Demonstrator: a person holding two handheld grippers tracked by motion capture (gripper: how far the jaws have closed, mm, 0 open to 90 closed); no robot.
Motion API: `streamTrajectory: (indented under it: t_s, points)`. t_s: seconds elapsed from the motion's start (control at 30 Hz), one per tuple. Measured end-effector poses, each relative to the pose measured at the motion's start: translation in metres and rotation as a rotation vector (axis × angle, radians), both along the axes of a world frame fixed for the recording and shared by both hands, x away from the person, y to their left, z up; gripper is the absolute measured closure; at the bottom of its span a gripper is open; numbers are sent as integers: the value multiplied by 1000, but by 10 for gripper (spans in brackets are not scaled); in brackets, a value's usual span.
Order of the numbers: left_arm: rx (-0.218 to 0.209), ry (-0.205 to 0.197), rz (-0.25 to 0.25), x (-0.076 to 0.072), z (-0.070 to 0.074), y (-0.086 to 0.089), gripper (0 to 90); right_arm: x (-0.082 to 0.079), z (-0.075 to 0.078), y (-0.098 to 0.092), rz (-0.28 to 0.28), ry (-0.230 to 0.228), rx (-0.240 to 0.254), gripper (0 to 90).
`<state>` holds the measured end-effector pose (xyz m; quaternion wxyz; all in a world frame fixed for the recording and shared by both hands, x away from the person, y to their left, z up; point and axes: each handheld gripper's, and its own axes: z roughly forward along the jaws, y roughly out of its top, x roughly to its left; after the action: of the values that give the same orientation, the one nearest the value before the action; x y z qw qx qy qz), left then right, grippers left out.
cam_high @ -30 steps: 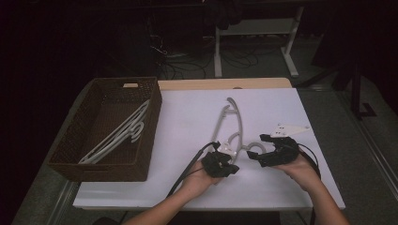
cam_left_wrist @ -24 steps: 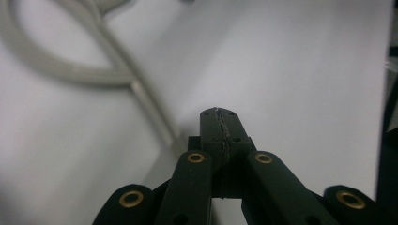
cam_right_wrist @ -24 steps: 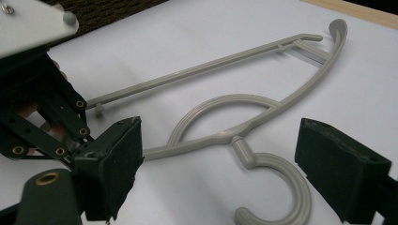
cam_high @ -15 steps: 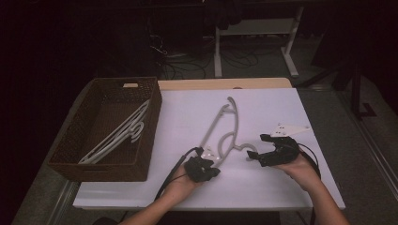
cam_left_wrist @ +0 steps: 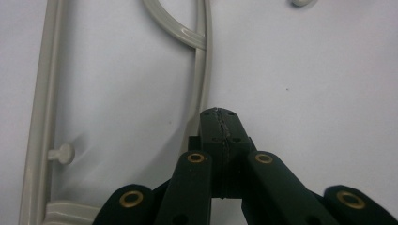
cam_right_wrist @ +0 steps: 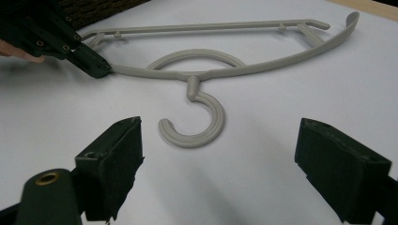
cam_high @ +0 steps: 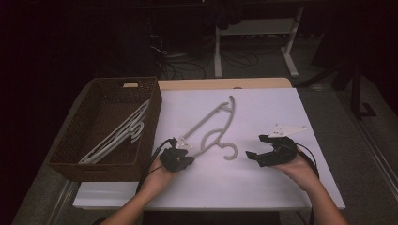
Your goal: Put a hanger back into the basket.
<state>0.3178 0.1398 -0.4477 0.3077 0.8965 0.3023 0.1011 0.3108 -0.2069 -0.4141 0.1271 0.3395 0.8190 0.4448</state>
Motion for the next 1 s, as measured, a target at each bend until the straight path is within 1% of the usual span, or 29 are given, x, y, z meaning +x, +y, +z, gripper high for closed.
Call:
streamTrajectory:
  t_s: [0.07, 0.13, 0.17, 0.23, 0.27, 0.37, 0.47, 0.53, 0.6, 0.67, 0.77, 0.87, 0.93, 1.0]
  points:
    - [-13, 4, -4, 0, 1, 0, 894, 0, 0, 0, 0, 1, -1, 145]
    - [-34, 2, -7, 0, 4, 0, 868, 0, -1, -1, -2, 2, -1, 146]
    - [-37, -7, -11, 0, 6, 0, 855, 1, -1, -1, -2, 1, -1, 146]
    - [-52, -14, -19, 1, 10, -1, 807, 1, -1, -1, -3, 3, -1, 146]
    - [-57, -22, -14, 3, 12, -2, 782, 1, -1, -1, -2, 4, -1, 146]
    - [-70, -37, -16, 9, 17, -2, 707, 1, -2, 0, 0, 8, -6, 146]
    - [-75, -37, -23, 16, 20, -4, 643, 1, -2, 1, 3, 8, -6, 147]
    - [-82, -31, -26, 22, 20, -5, 618, 2, -2, 1, 3, 8, -4, 147]
    - [-80, -31, -29, 27, 18, -7, 591, 3, -3, 2, 3, 11, -6, 148]
    - [-61, -30, -32, 32, 14, -10, 546, 4, -3, 4, 6, 12, -7, 147]
    - [-48, -26, -37, 36, 9, -12, 521, 5, -3, 5, 8, 12, -8, 147]
    - [-32, -28, -44, 37, 5, -15, 515, 4, -3, 5, 10, 12, -10, 147]
    - [-29, -31, -52, 38, 2, -16, 516, 5, -3, 5, 8, 12, -7, 150]
    - [-31, -24, -57, 38, 0, -17, 529, 5, -3, 5, 7, 14, -7, 151]
